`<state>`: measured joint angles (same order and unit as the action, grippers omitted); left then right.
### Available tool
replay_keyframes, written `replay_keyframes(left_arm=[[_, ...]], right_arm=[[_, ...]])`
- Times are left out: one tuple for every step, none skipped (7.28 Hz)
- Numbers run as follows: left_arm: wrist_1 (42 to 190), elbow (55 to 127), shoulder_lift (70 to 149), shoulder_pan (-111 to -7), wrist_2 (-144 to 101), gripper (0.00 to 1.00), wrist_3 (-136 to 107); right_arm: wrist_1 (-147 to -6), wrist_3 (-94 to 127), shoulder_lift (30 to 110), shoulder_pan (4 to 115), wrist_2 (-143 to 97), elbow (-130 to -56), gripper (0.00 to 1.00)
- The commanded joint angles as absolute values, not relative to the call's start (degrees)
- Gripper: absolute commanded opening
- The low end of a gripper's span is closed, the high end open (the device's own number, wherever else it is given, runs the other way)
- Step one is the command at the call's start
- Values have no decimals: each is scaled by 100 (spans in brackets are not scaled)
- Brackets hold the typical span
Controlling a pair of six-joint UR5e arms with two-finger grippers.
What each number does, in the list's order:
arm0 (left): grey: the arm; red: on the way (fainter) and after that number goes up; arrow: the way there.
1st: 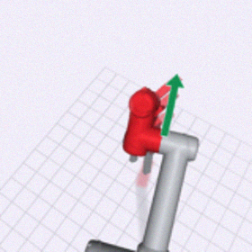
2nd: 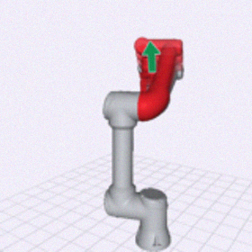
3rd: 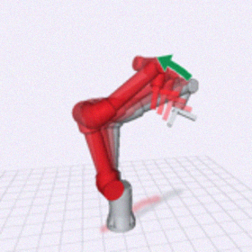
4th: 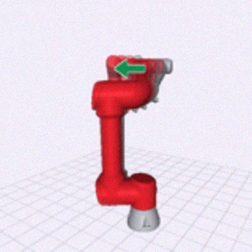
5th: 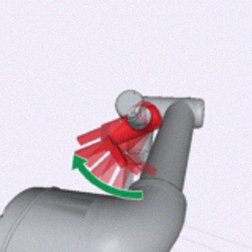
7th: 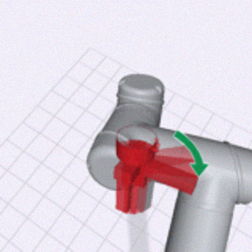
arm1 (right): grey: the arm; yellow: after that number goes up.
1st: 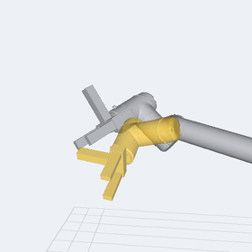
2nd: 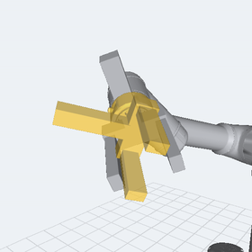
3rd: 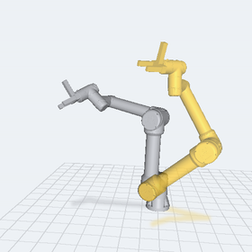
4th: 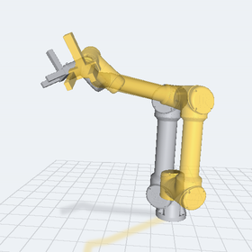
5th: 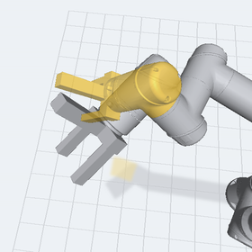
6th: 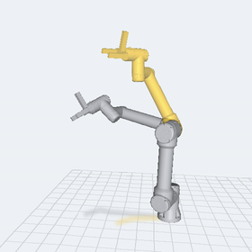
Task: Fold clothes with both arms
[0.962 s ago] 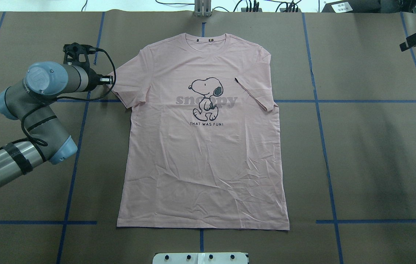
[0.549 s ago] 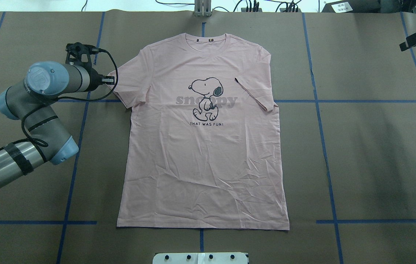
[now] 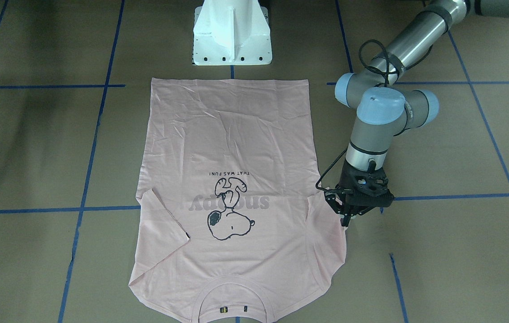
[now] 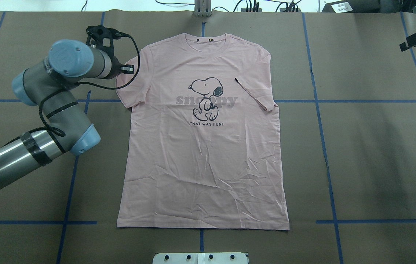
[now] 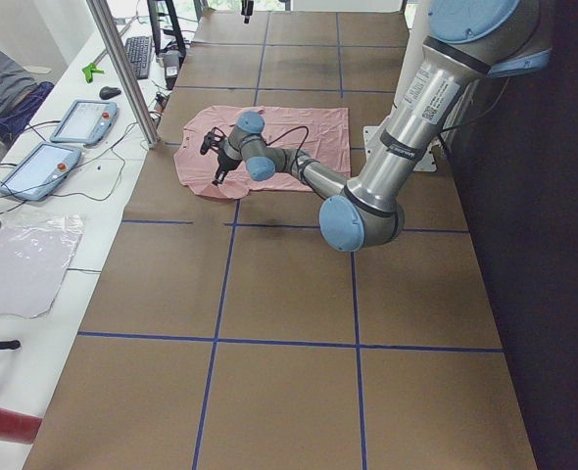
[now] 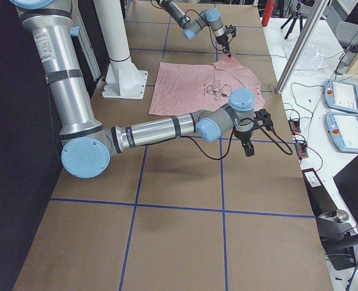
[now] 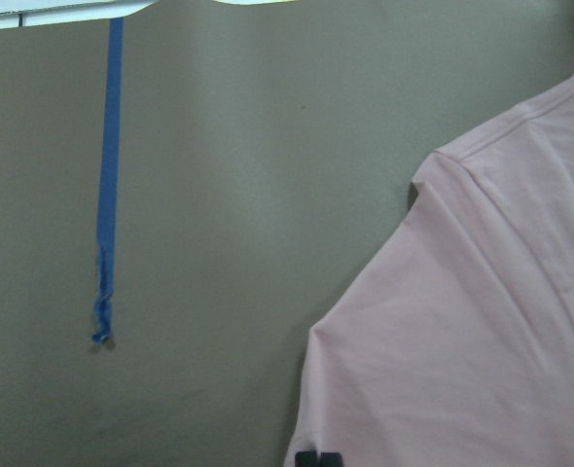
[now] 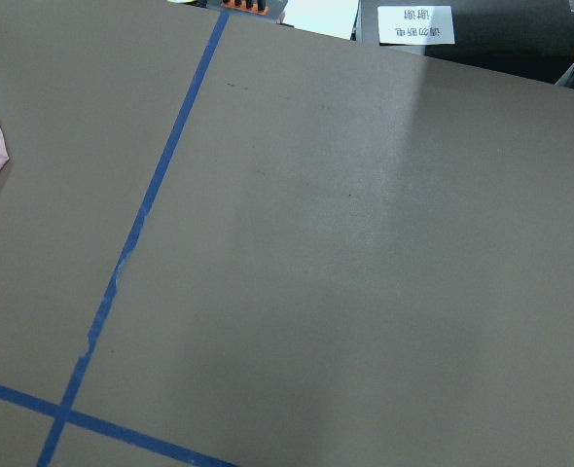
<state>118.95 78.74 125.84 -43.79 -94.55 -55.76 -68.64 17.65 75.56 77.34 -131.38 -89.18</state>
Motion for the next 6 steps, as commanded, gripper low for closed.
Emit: replay_keyframes(left_arm=[[10648,7762,13426,-4132,-9413,0,-5932],[10548,7239,13856,-4105,-9404,0,-5941],[10547,6729,14217,-4087,-9396,0,-5941],[10547,6654,14264,-4087,-9404,0,-5941],[10538,6601,14273,-4087,-9404,0,-5950],[10564,6618,14230,-4078,-9404,99,-5881]], right_arm=[[-6864,1758,7559,7734,-13131,-8912,100],[-6864,1767,7550,7726,-13131,-8912,100],[-6864,1767,7541,7726,-13122,-8912,100],[-6864,1819,7532,7726,-13122,-8912,100],[-6856,2019,7506,7717,-13131,-8938,100],[-6855,2187,7480,7699,-13140,-8982,100]])
